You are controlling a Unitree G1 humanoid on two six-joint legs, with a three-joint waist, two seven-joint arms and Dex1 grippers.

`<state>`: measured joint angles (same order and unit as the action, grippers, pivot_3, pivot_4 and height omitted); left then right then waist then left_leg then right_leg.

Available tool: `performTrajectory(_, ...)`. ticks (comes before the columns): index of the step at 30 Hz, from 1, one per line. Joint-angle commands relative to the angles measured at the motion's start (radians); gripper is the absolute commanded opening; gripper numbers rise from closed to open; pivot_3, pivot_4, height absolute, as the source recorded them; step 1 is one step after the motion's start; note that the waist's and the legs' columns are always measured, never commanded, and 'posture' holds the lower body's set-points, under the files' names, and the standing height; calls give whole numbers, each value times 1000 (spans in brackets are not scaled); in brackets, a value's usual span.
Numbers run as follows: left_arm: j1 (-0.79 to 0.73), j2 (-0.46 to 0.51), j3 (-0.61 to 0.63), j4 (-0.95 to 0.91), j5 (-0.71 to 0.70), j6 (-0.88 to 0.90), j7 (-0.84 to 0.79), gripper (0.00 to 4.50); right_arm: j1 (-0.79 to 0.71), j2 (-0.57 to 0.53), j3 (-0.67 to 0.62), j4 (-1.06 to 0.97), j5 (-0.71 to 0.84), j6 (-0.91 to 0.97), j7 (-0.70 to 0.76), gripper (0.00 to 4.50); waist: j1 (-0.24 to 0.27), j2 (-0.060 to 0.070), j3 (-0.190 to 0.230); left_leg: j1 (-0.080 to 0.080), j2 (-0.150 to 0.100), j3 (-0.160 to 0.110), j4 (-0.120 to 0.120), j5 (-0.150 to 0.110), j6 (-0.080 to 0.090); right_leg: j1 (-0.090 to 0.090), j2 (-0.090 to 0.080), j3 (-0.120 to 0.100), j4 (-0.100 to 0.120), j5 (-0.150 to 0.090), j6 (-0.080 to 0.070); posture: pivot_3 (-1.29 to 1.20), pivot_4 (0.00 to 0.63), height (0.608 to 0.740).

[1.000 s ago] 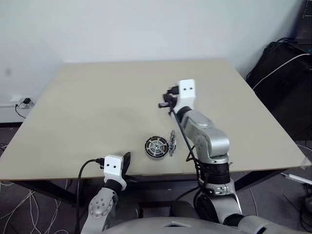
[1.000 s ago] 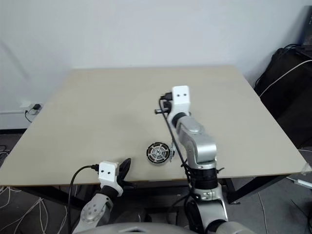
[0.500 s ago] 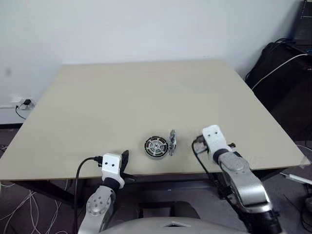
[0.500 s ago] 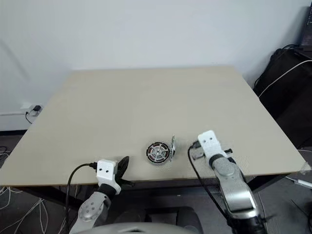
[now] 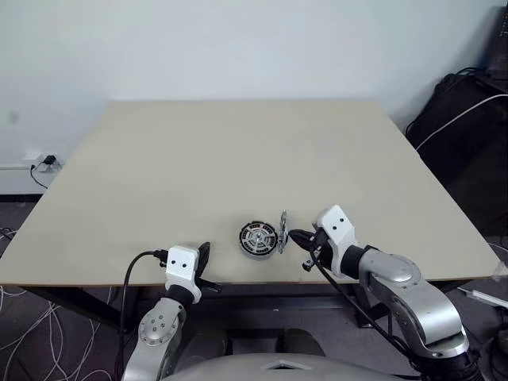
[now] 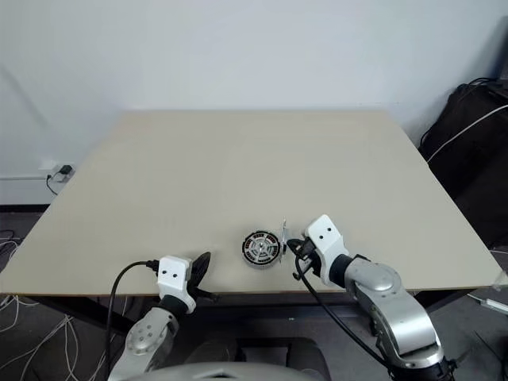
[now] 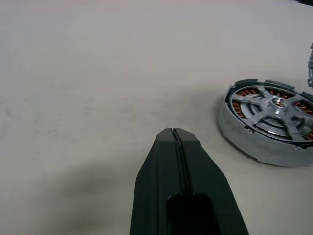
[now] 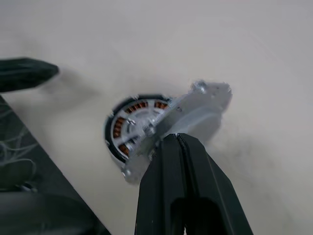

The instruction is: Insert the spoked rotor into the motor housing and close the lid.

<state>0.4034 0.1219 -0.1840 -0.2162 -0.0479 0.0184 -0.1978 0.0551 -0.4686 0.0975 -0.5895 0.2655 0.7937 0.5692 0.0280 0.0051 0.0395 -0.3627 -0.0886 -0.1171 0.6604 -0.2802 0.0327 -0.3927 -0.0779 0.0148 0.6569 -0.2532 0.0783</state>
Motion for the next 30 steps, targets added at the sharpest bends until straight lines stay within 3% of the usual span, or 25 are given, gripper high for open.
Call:
performTrajectory(1,-7,3,7,-58,2,0,1,0,-47,11,25,25,14,-30,8,45,2,0,0,0,0,0,0,0,0,0,0,0,0,0,0,0,0,740)
performTrajectory(12,7,1,17,-86,3,16,9,0,-137,84,155,161,3,-72,20,45,4,0,0,0,0,0,0,0,0,0,0,0,0,0,0,0,0,740)
performTrajectory(22,5,3,16,-104,8,32,5,0,-214,257,232,396,-23,-134,-16,45,0,1,-1,0,0,0,0,0,0,0,1,0,0,0,-1,0,0,740)
performTrajectory(30,9,-1,19,-108,10,32,8,0,-257,295,262,516,-56,-149,-22,45,1,2,-2,0,-2,0,-1,0,0,-1,4,0,1,3,-5,0,0,740)
